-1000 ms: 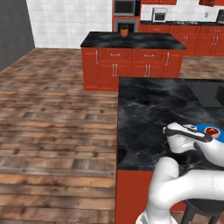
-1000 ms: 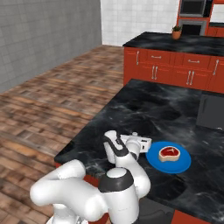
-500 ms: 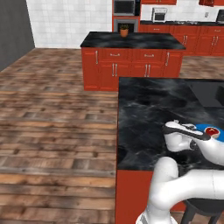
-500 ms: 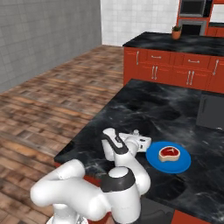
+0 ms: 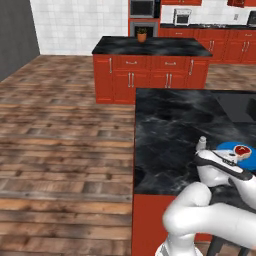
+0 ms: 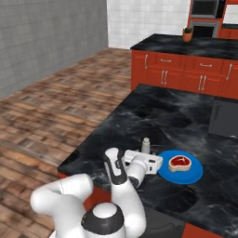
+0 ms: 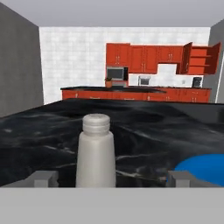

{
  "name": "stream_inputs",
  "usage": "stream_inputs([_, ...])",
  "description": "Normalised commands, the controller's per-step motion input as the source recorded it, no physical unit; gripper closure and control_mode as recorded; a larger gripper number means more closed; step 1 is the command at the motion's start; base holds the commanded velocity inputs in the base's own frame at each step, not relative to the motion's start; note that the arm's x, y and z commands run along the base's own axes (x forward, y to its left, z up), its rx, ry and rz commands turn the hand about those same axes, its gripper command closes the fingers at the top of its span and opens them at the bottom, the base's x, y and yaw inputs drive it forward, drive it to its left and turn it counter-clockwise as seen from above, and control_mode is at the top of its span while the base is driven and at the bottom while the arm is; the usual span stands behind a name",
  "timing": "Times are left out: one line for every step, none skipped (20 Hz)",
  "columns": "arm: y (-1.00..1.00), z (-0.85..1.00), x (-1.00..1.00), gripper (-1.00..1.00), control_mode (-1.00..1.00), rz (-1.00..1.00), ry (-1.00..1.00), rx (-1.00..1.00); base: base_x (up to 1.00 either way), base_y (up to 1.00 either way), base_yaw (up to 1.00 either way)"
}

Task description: Retrieve the shaker from the cabinet and place it next the steak on a plate on the dining table.

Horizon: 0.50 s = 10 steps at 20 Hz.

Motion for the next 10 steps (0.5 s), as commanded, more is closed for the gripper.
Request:
stream_inputs([-0.02, 0.75, -0.79, -1.0, -1.0, 0.0, -0.03, 0.0, 0.0, 0.0, 0.0])
stream_inputs([0.0, 0.94, -0.82, -1.0, -1.0, 0.0, -0.07, 0.0, 0.0, 0.0, 0.0])
stream_inputs([0.0, 1.0, -0.82, -1.0, -1.0, 0.01, -0.08, 0.0, 0.0, 0.0, 0.0])
stream_inputs([0.0, 1.0, -0.84, -1.0, -1.0, 0.03, -0.07, -0.03, 0.0, 0.0, 0.0])
stream_inputs([0.0, 1.0, -0.91, -1.0, -1.0, 0.05, -0.07, -0.05, 0.0, 0.0, 0.0])
stream_inputs([0.0, 1.0, -0.91, -1.0, -1.0, 0.06, -0.07, -0.07, 0.0, 0.0, 0.0])
stream_inputs([0.0, 1.0, -0.92, -1.0, -1.0, 0.07, -0.05, -0.08, 0.0, 0.0, 0.0])
stream_inputs([0.0, 1.0, -0.91, -1.0, -1.0, 0.07, -0.01, -0.09, 0.0, 0.0, 0.0])
stream_inputs([0.0, 1.0, -0.92, -1.0, -1.0, 0.06, 0.0, -0.09, 0.0, 0.0, 0.0])
stream_inputs([0.0, 1.0, -0.94, -1.0, -1.0, 0.06, 0.0, -0.09, 0.0, 0.0, 0.0])
